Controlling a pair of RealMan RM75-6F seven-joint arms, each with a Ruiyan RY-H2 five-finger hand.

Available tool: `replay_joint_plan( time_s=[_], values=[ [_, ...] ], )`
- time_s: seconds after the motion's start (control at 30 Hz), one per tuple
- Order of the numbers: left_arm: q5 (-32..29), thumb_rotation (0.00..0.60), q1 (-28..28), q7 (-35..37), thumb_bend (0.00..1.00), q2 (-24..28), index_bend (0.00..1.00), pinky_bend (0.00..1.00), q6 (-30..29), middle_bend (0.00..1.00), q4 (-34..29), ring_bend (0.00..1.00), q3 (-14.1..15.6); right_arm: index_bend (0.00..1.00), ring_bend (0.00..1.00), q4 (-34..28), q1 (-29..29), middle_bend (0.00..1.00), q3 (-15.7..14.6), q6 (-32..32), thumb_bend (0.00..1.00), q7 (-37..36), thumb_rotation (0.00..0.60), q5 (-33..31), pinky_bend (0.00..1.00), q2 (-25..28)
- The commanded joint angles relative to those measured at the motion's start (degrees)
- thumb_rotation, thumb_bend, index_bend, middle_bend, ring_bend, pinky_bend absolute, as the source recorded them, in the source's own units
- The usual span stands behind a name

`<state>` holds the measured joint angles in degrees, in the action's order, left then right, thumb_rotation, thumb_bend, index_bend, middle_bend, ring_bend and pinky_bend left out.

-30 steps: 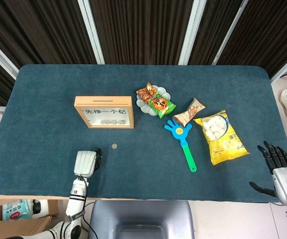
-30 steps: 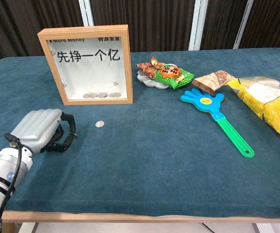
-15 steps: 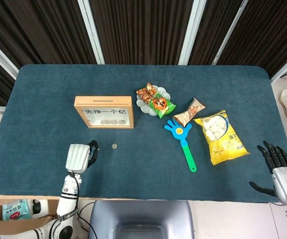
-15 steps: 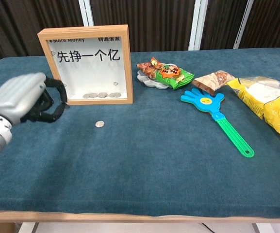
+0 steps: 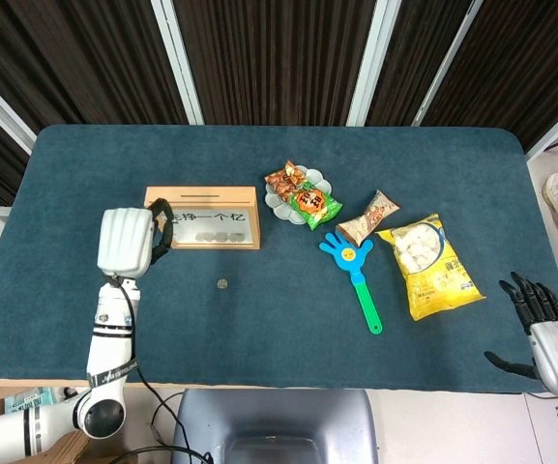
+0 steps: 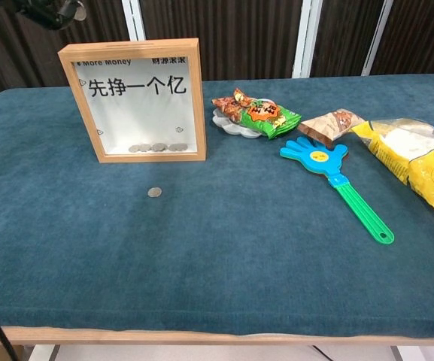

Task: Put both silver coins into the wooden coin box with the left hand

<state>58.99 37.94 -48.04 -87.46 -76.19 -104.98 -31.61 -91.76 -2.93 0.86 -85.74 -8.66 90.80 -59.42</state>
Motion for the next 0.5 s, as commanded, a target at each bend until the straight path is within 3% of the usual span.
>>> replay_joint_plan(
  time_s=[0.03, 0.23, 0.5],
  values=[
    [-6.22, 0.6, 5.83, -3.87, 0.47, -2.18, 0.59, 1.0, 0.93, 1.0, 3.61, 1.0, -2.65, 0.0, 0.0, 0.08, -0.18, 0.0, 0.19, 0.24, 0.15, -0.98, 0.6, -0.31, 0.0, 0.36],
    [-11.45, 0.6, 10.76, -4.66, 0.48, -4.44, 0.59, 1.0, 0.75, 1.0, 8.51, 1.0, -3.64, 0.0, 0.0, 0.24, -0.44, 0.0, 0.37, 0.66, 0.15, -2.63, 0.6, -0.67, 0.0, 0.84],
    [-14.75, 0.6, 15.27, -4.0, 0.47, -7.21, 0.59, 1.0, -0.35, 1.0, 15.02, 1.0, -2.86, 0.0, 0.0, 0.47, -0.36, 0.0, 0.23, 0.72, 0.15, -3.17, 0.6, -0.79, 0.0, 1.12]
  ],
)
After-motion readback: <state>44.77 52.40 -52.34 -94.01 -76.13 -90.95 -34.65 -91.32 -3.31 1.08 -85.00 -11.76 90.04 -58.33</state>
